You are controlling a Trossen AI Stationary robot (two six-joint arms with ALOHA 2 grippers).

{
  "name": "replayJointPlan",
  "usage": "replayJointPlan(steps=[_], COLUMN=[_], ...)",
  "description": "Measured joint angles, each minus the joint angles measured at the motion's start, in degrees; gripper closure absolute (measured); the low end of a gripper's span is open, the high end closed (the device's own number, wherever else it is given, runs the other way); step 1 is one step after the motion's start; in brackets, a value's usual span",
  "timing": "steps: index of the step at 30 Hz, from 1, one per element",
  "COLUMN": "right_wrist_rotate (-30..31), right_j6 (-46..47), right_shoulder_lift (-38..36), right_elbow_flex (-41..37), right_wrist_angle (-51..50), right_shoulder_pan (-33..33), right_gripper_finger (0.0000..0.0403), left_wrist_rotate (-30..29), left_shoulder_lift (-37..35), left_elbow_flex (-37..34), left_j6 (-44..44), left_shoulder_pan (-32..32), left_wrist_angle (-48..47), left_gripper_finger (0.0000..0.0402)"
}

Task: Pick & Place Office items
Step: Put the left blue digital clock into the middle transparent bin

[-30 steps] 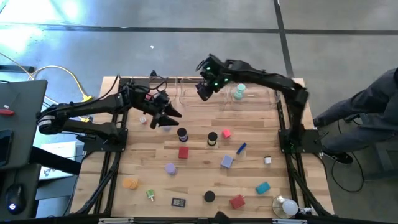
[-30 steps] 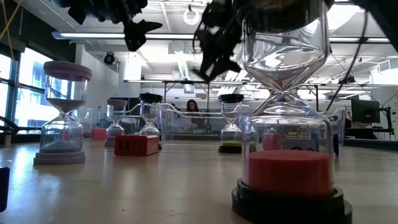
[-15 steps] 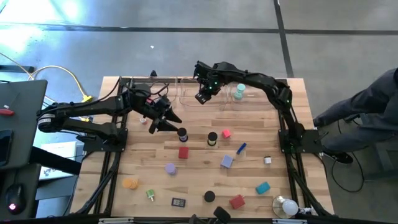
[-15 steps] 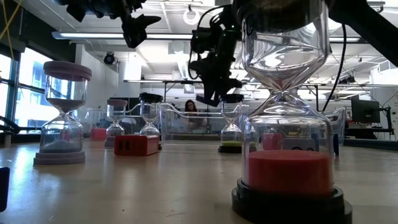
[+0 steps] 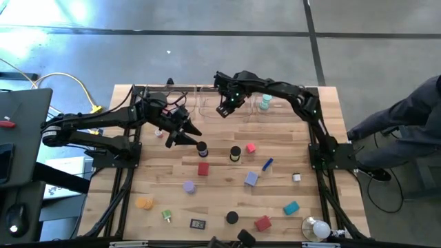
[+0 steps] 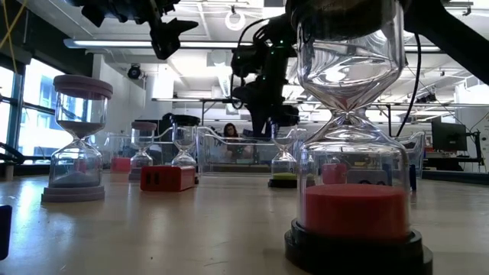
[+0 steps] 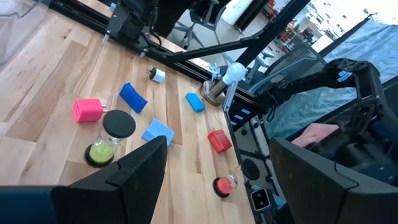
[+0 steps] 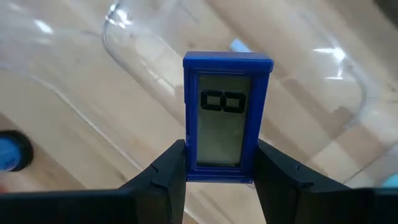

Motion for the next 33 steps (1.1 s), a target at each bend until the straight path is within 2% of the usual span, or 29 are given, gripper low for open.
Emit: replayJointPlan(steps=[28, 33], right_wrist_rotate=[0.0, -0.3], right_j6=[-0.8, -0.8], right_shoulder_lift=[6.8, 6.9], right_elbow_flex=[-0.1, -0.1], right_wrist_angle=[2.4, 2.5], right_shoulder_pan=[0.9, 0.6], right_gripper_finger=[0.026, 0.0247], left_wrist_rotate=[0.2, 0.2], left_shoulder_lift=[0.0, 0.0], left_elbow_flex=[0.0, 0.0], left_j6=[-1.8, -1.9], left_shoulder_pan=[0.0, 0.0], left_wrist_angle=[0.1, 0.1], left_gripper_finger=[0.0124, 0.0124])
